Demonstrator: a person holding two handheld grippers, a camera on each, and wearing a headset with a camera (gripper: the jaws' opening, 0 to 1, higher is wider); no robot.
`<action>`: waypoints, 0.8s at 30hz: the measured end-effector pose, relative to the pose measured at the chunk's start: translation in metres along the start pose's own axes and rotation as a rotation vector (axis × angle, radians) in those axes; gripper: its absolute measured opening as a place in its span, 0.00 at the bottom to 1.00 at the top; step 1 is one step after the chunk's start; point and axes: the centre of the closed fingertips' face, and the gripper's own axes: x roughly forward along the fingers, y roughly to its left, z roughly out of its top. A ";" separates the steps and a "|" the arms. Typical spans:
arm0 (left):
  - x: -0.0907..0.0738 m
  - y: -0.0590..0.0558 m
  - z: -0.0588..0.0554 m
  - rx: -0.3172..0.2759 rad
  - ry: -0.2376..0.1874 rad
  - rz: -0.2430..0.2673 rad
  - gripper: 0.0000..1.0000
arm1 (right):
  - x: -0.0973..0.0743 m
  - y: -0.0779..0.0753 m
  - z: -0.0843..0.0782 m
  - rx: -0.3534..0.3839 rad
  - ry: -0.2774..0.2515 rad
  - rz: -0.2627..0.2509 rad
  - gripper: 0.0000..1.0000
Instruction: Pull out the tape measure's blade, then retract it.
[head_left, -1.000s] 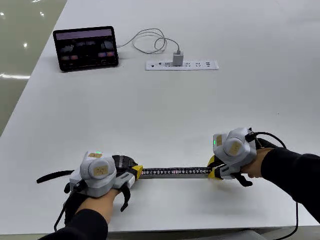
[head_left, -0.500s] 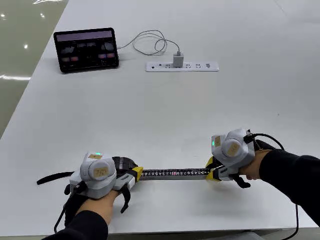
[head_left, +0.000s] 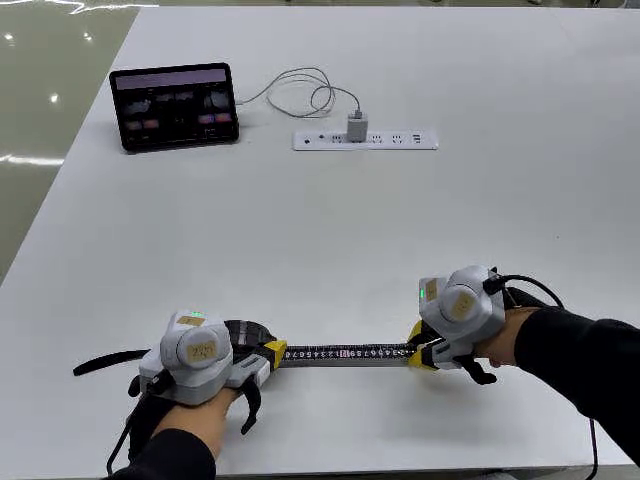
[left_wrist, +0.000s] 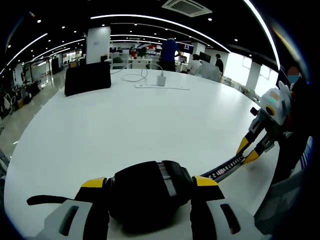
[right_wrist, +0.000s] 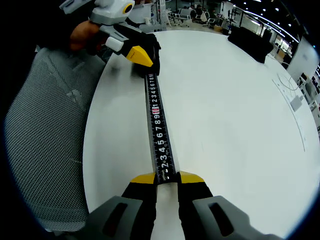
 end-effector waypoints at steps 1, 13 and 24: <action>0.000 0.000 0.000 0.000 0.000 0.000 0.62 | 0.000 0.000 0.000 0.002 0.000 -0.001 0.11; 0.000 0.000 0.000 -0.005 0.000 -0.002 0.62 | 0.001 0.000 0.005 0.018 -0.016 -0.006 0.11; 0.000 0.000 0.000 -0.007 0.002 -0.006 0.62 | 0.003 0.000 0.009 -0.005 -0.025 -0.007 0.11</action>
